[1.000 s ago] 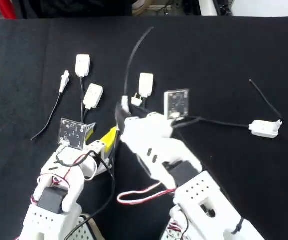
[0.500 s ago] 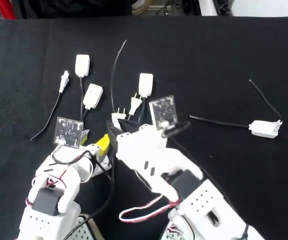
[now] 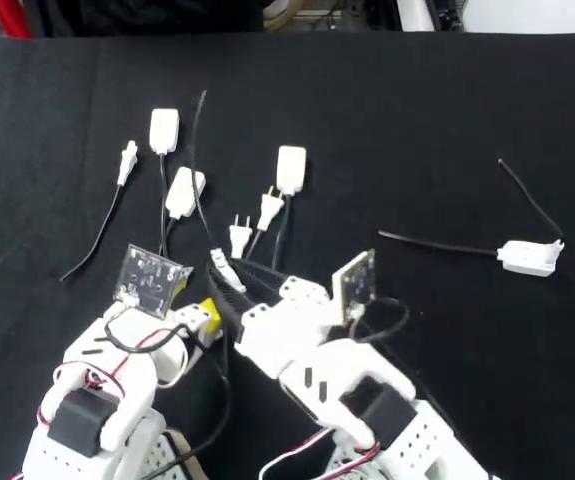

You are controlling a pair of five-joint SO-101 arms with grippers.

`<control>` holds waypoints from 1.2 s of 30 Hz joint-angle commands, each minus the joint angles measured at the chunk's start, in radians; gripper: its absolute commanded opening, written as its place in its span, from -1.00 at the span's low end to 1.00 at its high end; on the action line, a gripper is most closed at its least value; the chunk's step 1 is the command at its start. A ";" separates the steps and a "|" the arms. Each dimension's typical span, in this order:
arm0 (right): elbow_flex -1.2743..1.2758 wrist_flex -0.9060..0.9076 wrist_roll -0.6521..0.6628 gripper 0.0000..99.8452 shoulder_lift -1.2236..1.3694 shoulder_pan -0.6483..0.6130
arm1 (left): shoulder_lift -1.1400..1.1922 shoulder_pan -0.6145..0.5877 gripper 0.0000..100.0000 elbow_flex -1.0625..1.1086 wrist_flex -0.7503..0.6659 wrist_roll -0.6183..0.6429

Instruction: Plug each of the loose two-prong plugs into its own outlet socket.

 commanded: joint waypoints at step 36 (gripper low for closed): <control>-0.099 0.258 0.086 -0.97 -0.159 -0.087 | -0.006 -0.174 -0.58 0.154 -0.405 0.044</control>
